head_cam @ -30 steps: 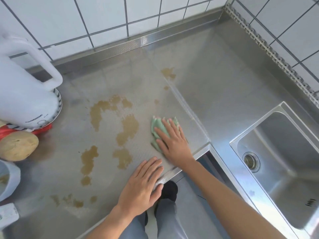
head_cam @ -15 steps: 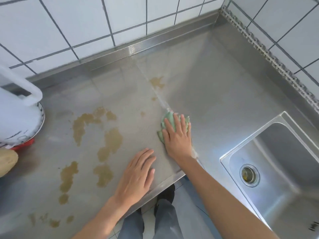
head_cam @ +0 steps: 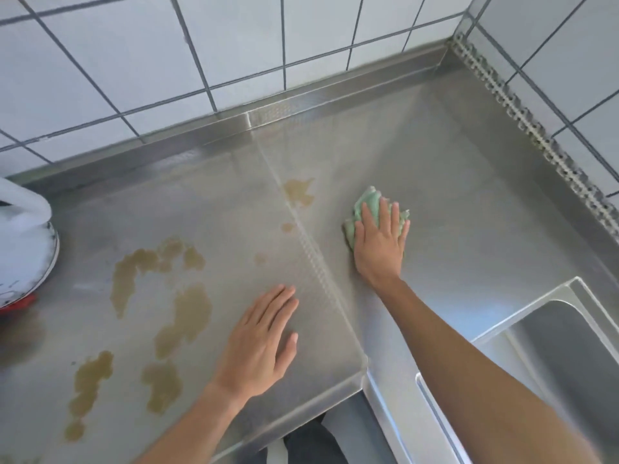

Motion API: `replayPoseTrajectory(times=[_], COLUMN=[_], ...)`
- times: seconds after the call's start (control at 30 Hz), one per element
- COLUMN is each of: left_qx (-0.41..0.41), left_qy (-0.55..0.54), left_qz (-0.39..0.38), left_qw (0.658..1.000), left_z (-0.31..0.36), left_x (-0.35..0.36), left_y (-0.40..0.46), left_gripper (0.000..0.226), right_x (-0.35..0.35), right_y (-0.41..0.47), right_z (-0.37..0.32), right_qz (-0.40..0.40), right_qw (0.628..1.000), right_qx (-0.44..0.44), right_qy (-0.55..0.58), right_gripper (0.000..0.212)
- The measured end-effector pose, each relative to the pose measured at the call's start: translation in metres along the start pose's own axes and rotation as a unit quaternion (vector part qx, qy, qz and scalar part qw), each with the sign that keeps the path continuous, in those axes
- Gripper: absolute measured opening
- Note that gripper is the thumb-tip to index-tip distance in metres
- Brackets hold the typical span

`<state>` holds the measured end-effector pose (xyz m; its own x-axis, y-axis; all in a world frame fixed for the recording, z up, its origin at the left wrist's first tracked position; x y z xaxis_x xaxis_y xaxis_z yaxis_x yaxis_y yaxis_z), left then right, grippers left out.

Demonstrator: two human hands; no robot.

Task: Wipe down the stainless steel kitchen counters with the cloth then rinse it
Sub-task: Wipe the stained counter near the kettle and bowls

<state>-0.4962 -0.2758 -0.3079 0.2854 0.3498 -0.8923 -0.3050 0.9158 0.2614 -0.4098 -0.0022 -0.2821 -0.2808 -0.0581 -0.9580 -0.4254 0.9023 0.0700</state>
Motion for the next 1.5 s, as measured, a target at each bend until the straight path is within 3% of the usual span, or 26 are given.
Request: replayPoseTrajectory(times=[0.17, 0.33, 0.4, 0.5, 0.63, 0.7, 0.8, 0.87, 0.93, 1.0, 1.1, 1.27, 1.37, 1.5], left_qx=[-0.008, 0.004, -0.021, -0.012, -0.007, -0.006, -0.008, -0.011, -0.012, -0.011, -0.010, -0.018, -0.020, -0.021], left_qy=[0.003, 0.012, 0.003, -0.002, 0.001, 0.003, 0.006, 0.007, 0.006, 0.010, 0.013, 0.005, 0.000, 0.006], left_qz=[-0.005, -0.015, -0.005, -0.016, -0.019, -0.022, -0.029, -0.028, -0.031, -0.032, -0.024, -0.014, -0.013, -0.020], left_qw=[1.000, 1.000, 1.000, 1.000, 1.000, 1.000, 1.000, 1.000, 0.999, 0.999, 1.000, 1.000, 1.000, 1.000], left_z=[0.002, 0.007, -0.011, -0.001, 0.001, 0.000, 0.001, 0.001, 0.001, 0.002, 0.001, 0.003, 0.004, 0.005], left_x=[-0.001, -0.003, -0.002, -0.001, 0.000, 0.002, 0.001, -0.001, -0.001, -0.001, -0.002, -0.005, -0.006, -0.007], left_y=[0.002, -0.003, 0.007, 0.005, -0.001, 0.001, 0.000, 0.001, 0.001, 0.001, 0.002, 0.004, 0.004, 0.005], left_gripper=[0.054, 0.055, 0.055, 0.056, 0.056, 0.056, 0.056, 0.056, 0.057, 0.057, 0.057, 0.055, 0.055, 0.056], right_x=[0.023, 0.003, 0.006, 0.002, 0.019, 0.033, 0.045, 0.040, 0.031, 0.021, 0.011, 0.029, 0.045, 0.039], right_y=[-0.025, -0.047, 0.001, 0.059, 0.107, 0.102, 0.043, 0.007, 0.001, 0.019, 0.064, 0.103, 0.070, -0.014], right_z=[-0.086, -0.016, -0.011, -0.003, -0.069, -0.120, -0.165, -0.153, -0.115, -0.073, -0.035, -0.094, -0.157, -0.165], right_qz=[-0.030, -0.064, -0.075, -0.045, -0.023, -0.040, -0.073, -0.098, -0.109, -0.105, -0.074, -0.029, -0.063, -0.137], right_qw=[0.978, 0.933, 0.941, 0.981, 0.998, 0.996, 0.970, 0.937, 0.916, 0.924, 0.965, 0.997, 0.987, 0.917], right_qx=[-0.202, -0.355, -0.330, -0.189, -0.055, -0.082, -0.230, -0.334, -0.384, -0.365, -0.253, -0.068, -0.149, -0.361], right_qy=[0.038, 0.007, -0.013, -0.018, -0.007, 0.000, 0.025, 0.040, 0.048, 0.034, 0.012, 0.002, 0.023, 0.096], right_gripper=[0.047, 0.047, 0.047, 0.045, 0.049, 0.051, 0.051, 0.049, 0.050, 0.050, 0.046, 0.049, 0.050, 0.048])
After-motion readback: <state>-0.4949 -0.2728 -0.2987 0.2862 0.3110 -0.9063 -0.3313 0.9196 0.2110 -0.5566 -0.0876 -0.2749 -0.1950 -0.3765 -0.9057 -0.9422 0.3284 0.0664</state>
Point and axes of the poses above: each hand's wrist, its own y-axis towards the middle knuckle, its own x-axis out of the palm, z = x × y, the point moved 3 cm from there along y, towards the middle knuckle, and after that the axes turned 12 degrees about z, right-handed, at the moved point
